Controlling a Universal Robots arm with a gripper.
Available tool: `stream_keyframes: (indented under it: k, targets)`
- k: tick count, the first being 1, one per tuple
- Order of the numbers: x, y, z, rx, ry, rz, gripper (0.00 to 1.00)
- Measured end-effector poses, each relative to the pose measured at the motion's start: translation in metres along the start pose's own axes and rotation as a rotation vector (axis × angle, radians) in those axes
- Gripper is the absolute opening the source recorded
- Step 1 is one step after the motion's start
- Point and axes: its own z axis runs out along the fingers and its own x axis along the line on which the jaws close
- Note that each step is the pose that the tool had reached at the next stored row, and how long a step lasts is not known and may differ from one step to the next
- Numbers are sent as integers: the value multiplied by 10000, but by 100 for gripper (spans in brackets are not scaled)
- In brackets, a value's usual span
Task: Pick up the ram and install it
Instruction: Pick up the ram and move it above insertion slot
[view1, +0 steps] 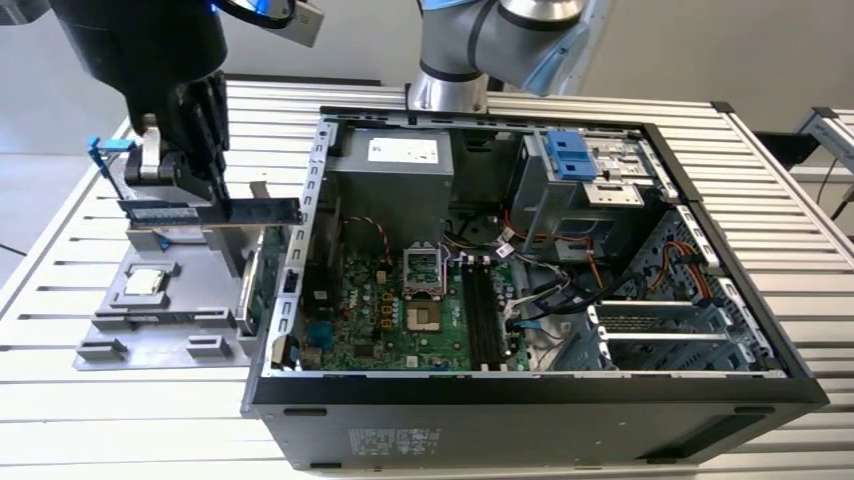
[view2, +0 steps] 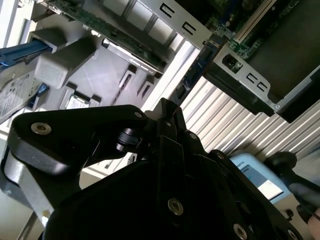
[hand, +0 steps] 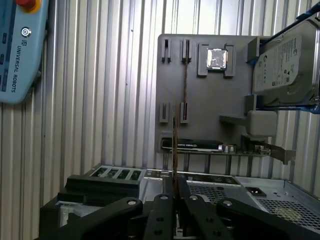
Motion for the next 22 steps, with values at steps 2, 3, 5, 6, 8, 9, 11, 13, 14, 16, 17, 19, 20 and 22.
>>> stream_keyframes:
  k: [2,3,5,6,8,9,11,13,14,16,17,19,20,22]
  targets:
    - [-1,-23,-1,-1,1,0,0]
    - [-1,-34,-1,-1,1,0,0]
    - [-2,-56,-1,0,0,0,0]
    - [-3,-67,-1,-1,1,0,0]
    - [-4,-88,-2,-1,1,0,0]
    - [-4,-100,-2,-1,1,0,0]
    - [-5,-121,-2,-1,1,0,0]
    - [-5,-144,-2,-1,1,0,0]
    - [-6,-155,-2,0,0,0,0]
    - [-6,-177,-3,-1,1,0,0]
    - [-6,-189,-3,-1,1,0,0]
    - [-6,-212,-3,0,1,0,0]
    - [-6,-223,-3,-1,1,0,0]
    - [-7,-247,-3,-1,0,0,0]
